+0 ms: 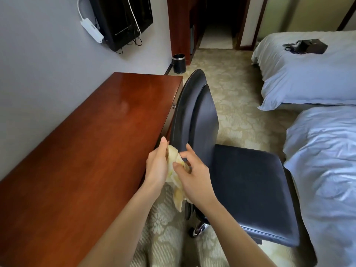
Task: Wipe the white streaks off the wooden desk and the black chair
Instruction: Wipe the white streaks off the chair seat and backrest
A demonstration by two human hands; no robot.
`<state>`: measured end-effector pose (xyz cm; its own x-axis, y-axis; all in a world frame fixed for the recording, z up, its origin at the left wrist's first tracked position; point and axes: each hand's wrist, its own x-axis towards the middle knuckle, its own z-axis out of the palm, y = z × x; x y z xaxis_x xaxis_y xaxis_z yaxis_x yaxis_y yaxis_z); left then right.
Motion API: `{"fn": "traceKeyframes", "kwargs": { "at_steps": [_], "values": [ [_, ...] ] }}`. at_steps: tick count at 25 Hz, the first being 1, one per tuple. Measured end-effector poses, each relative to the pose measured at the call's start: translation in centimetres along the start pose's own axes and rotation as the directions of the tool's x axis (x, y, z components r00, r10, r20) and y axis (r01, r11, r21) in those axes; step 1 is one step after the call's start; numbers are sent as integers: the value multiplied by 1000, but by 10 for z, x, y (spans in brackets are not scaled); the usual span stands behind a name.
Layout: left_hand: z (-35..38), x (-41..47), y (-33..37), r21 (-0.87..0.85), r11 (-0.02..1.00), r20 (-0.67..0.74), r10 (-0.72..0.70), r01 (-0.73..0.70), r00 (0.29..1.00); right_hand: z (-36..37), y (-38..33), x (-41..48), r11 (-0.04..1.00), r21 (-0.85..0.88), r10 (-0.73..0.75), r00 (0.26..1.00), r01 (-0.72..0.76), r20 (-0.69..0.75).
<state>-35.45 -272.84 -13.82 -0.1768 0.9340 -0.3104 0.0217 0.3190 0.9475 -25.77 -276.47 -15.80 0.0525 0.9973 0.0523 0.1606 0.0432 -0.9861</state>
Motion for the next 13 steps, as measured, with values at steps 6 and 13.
{"fn": "traceKeyframes", "kwargs": {
  "at_steps": [6,13],
  "values": [
    [10,-38,-7,25,994,-19,103,-103,994,-27,4,-22,996,59,69,995,-73,67],
    [68,-125,-40,32,991,-213,131,-127,968,-108,8,-72,998,6,51,959,-55,279]
  ]
}}
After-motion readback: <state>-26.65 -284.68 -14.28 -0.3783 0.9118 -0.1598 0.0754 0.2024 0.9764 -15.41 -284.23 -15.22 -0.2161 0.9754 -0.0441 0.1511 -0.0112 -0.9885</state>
